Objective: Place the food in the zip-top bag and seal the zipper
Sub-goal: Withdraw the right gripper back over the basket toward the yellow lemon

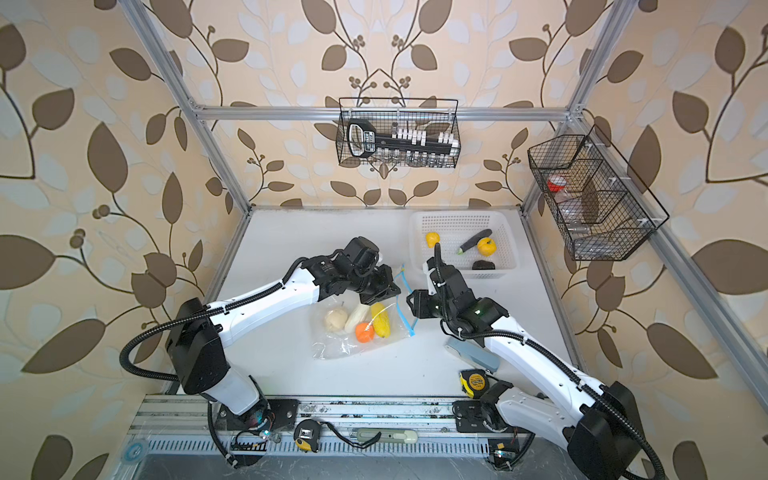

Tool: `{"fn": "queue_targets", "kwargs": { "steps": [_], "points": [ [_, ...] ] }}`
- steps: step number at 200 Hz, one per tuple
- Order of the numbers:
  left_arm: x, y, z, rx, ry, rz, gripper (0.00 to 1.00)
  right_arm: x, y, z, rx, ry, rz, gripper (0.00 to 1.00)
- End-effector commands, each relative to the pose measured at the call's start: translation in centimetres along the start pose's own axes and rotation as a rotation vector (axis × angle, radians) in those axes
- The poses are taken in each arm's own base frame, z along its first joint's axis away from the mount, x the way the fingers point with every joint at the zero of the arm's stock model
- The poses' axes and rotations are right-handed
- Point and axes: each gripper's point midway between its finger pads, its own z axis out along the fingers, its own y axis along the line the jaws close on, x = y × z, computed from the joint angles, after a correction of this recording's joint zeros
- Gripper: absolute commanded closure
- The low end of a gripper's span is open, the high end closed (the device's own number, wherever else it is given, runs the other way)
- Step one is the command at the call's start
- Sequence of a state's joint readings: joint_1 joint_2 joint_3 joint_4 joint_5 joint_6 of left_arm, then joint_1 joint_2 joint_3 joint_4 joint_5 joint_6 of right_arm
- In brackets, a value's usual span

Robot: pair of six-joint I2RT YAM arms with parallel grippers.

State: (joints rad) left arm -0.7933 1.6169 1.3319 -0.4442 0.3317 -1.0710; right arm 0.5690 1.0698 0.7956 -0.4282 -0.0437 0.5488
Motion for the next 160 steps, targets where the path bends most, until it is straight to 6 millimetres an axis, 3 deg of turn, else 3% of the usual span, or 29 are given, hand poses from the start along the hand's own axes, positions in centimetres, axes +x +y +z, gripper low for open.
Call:
{"fn": "queue_targets", "kwargs": {
  "steps": [1,71,160],
  "points": [
    [0.1,-1.5,-1.5,0.043,-0.033,0.035,1.0,-1.8,-0.8,-1.1,0.055,-0.046,-0.011,0.48],
    [0.2,-1.5,-1.7,0.053,-0.036,0.035,1.0,-6.2,-6.6,-0.9,0.271,-0.097,0.083,0.48],
    [0.4,-1.5,-1.7,0.067,-0.029,0.036,1.0,-10.1,-8.8,1.7,0.376,-0.138,0.079,0.47]
  ]
}}
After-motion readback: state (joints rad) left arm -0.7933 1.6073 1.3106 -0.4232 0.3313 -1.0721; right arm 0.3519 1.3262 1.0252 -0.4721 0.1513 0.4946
